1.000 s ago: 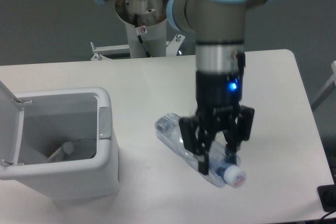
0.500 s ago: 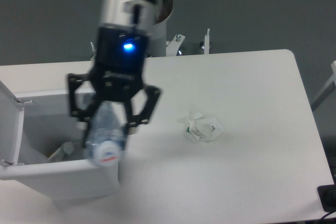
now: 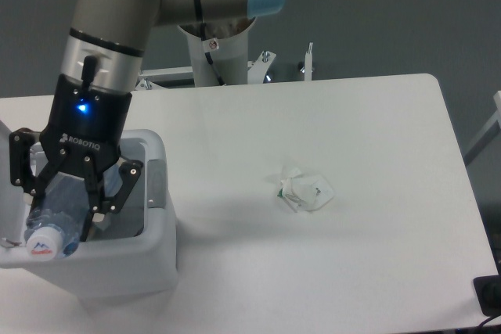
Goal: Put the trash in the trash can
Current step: 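Carry the bottle over the white bin and open the gripper, then move the empty gripper back over the clear plastic wrapper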
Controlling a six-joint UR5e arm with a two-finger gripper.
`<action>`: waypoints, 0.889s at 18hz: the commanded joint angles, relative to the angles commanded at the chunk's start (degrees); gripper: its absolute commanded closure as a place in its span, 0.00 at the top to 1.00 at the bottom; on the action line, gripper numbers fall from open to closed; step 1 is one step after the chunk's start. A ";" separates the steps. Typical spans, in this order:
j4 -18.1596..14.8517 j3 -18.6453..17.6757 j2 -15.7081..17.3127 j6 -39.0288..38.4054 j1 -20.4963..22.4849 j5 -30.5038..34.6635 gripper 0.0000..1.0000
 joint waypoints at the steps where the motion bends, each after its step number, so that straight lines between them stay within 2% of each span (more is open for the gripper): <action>1: -0.09 0.17 0.26 -0.18 0.09 0.00 1.00; 3: -0.35 0.35 0.70 -0.35 0.96 0.00 1.00; 5: -0.44 0.09 1.58 -0.96 3.94 0.09 1.00; 9: -1.05 -0.52 2.64 -5.71 12.72 0.44 1.00; 13: -3.51 -4.91 2.55 -5.19 20.64 0.61 1.00; 14: -4.99 -6.84 2.38 -4.40 22.13 0.70 1.00; 16: -8.68 -9.65 2.55 3.29 25.38 0.88 1.00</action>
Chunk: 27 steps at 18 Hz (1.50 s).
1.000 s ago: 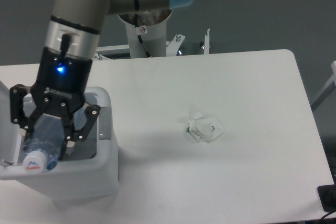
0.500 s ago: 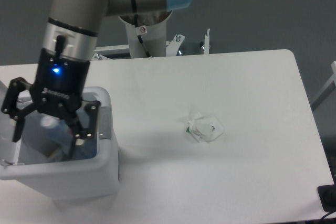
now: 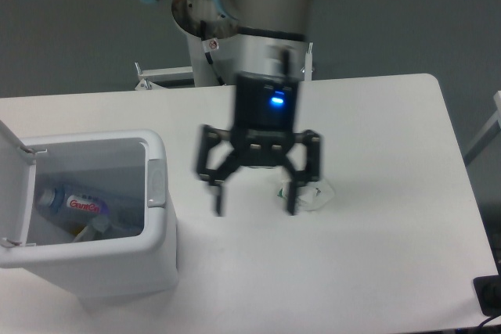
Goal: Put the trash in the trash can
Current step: 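Move the empty gripper back over the clear plastic wrapper, then lower the gripper onto the crumpled wrapper and pinch it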
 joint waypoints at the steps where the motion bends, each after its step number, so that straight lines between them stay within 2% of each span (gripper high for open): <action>1: -2.20 -1.23 0.09 4.83 1.23 0.00 1.00; 3: -4.76 -5.00 0.09 15.19 2.39 0.61 1.00; 5: -5.64 -8.44 0.09 24.00 3.18 6.12 1.00; 6: -7.21 -9.32 -0.17 27.61 3.01 10.50 1.00; 7: -10.80 -9.94 -0.52 32.08 3.09 16.29 1.00; 9: -13.46 -11.69 -1.31 35.63 3.18 18.01 1.00; 11: -12.68 -15.38 -1.93 38.88 3.09 18.11 1.00; 13: -11.37 -16.62 -3.51 40.21 2.92 18.02 1.00; 16: -7.24 -18.38 -6.32 39.78 2.65 18.02 1.00; 18: -5.56 -18.82 -7.20 39.42 2.57 18.02 1.00; 21: -5.21 -17.86 -8.69 39.42 2.57 17.93 1.00; 24: -2.32 -18.03 -9.75 39.25 2.57 18.10 1.00; 27: -0.99 -17.59 -10.72 36.71 2.57 18.02 1.00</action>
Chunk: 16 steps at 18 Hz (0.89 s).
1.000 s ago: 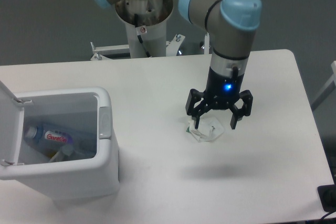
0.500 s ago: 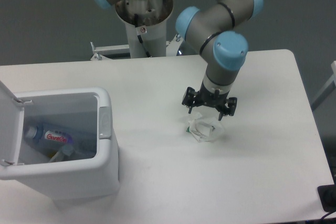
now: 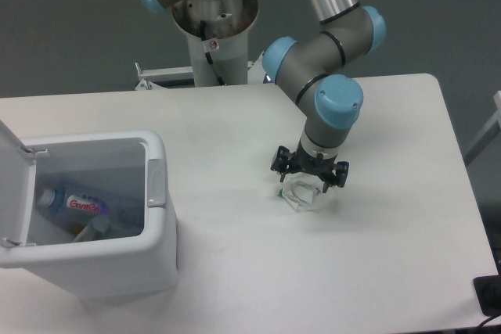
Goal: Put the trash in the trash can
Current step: 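Lower the gripper onto the crumpled wrapper and pinch it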
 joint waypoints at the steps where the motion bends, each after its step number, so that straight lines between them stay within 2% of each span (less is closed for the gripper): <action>1: 0.61 0.00 -0.35 -0.36 -0.09 0.00 0.97; 4: 1.23 -0.09 -0.53 -1.50 -0.53 0.09 0.77; 9: 1.23 -0.17 -0.44 -3.34 -0.97 0.26 0.35; 11: 1.50 -0.17 -0.44 -3.88 -0.97 0.26 0.30; 13: 1.41 -0.17 -0.36 -3.97 -0.97 0.26 0.15; 14: 1.41 -0.17 -0.27 -3.97 -0.97 0.26 0.10; 16: 1.32 0.00 0.17 -3.97 -0.97 0.26 0.09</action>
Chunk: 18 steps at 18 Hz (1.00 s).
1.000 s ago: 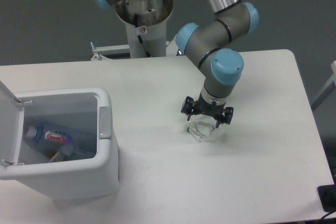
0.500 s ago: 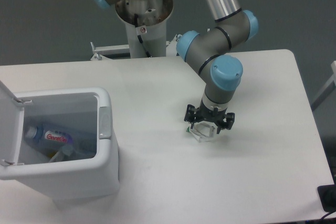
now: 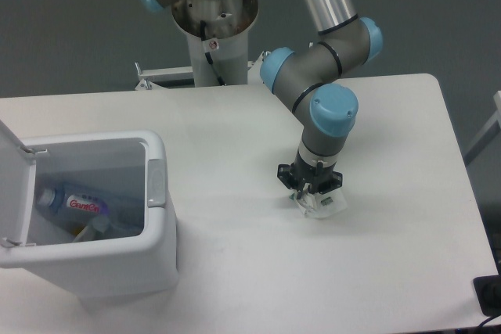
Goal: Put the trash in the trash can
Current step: 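Lower the gripper onto the crumpled wrapper and pinch it, then carry the wrapper into the bin and open the gripper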
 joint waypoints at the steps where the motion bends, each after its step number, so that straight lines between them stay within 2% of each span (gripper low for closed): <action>1: -0.09 0.09 0.18 -0.09 0.00 0.00 0.09; 4: -0.44 2.98 2.89 -0.26 0.00 -1.92 0.09; 5: -0.35 4.38 3.08 -2.00 0.00 -4.46 0.09; 8: -0.35 11.49 3.43 -11.30 -0.17 -13.42 0.09; 12: -0.26 20.98 6.76 -29.56 -0.96 -23.62 0.10; 14: -0.18 25.65 8.26 -38.38 -3.50 -24.96 0.10; 16: 0.26 28.21 8.61 -41.04 -5.79 -24.96 0.10; 17: 1.31 31.17 9.57 -42.79 -8.59 -24.96 0.10; 18: 1.40 31.72 9.93 -42.98 -10.27 -24.96 0.10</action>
